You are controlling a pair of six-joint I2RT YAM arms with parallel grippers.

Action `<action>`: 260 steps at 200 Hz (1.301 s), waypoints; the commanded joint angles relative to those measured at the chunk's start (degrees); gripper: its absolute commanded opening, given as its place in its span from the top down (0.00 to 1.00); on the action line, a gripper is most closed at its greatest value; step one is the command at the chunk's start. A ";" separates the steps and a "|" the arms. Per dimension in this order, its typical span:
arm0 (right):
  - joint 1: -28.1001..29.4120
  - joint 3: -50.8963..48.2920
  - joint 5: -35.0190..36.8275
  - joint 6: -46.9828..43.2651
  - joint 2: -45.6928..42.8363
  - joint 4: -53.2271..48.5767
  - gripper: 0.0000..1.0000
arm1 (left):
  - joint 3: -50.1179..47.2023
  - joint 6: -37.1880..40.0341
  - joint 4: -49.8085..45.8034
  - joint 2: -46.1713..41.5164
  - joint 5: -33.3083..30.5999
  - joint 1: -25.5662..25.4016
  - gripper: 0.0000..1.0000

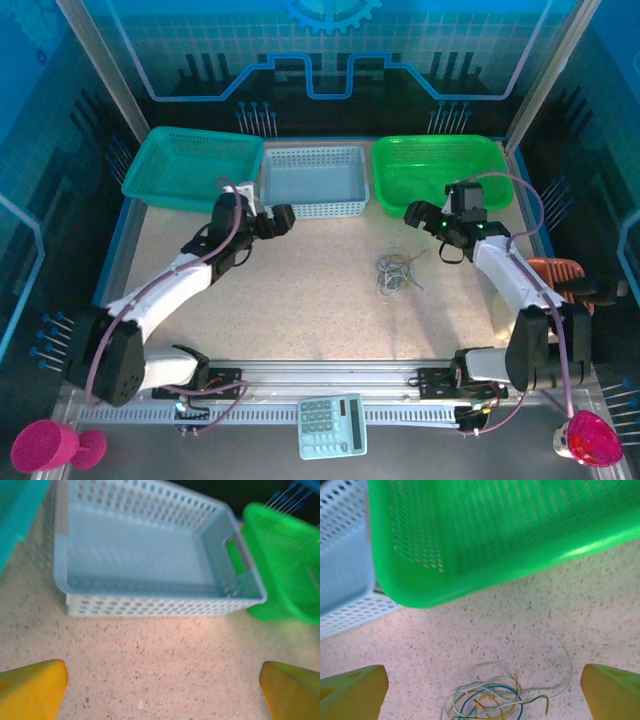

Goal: Untangle the cables

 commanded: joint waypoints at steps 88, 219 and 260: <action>-0.40 10.91 -0.66 4.71 14.92 1.40 0.00 | 16.46 -6.54 11.30 26.83 6.74 -1.35 0.01; -2.71 10.22 -6.04 4.91 14.07 5.38 0.00 | 14.50 -6.63 5.78 14.66 2.70 -2.14 0.01; -2.65 11.74 -6.71 5.85 16.11 5.70 0.00 | 10.36 -4.62 -8.17 3.25 -8.57 -0.33 0.01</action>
